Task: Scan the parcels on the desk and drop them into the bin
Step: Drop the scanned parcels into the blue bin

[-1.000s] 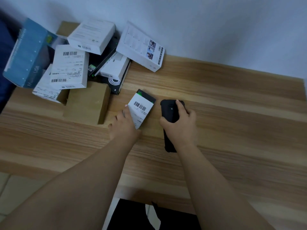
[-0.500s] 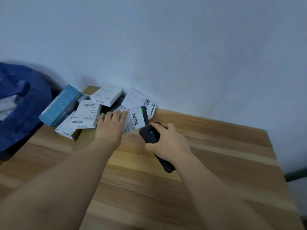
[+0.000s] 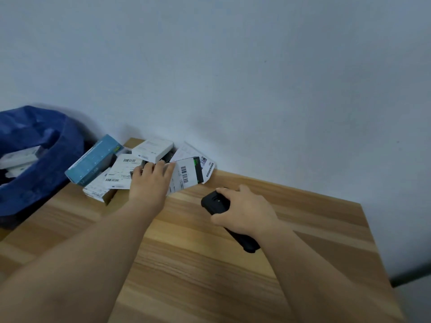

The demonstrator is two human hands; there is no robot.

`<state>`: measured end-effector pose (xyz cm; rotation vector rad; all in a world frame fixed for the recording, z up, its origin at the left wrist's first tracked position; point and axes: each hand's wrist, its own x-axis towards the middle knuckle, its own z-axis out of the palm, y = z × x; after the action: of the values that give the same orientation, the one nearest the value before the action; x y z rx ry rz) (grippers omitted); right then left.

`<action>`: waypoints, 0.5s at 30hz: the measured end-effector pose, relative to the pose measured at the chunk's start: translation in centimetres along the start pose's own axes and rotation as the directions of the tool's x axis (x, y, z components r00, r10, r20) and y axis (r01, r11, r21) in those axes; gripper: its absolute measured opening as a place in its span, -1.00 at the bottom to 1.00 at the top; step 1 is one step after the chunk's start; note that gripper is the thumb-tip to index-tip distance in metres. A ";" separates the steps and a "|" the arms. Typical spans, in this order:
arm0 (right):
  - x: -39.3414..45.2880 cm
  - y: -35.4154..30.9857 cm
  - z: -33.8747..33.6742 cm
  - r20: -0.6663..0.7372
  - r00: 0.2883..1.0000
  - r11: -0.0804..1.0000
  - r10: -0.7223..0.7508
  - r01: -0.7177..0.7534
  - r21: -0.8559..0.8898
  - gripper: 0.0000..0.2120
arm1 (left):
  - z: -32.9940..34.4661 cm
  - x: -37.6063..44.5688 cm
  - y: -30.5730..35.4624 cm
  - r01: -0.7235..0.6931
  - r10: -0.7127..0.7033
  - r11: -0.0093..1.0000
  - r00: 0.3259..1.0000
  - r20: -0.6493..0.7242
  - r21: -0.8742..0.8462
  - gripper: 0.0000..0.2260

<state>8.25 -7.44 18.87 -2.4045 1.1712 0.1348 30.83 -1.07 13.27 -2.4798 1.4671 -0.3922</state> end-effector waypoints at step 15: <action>0.6 -6.6 0.1 -0.162 0.982 0.954 -0.099 0.140 0.264 -0.30 | -3.4 -6.3 -3.8 0.485 -0.440 0.713 0.872 0.216 -0.506 -0.33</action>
<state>13.71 -4.31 20.97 -2.2590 1.0267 -0.2337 29.87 6.10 17.05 -3.2885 0.9898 0.0812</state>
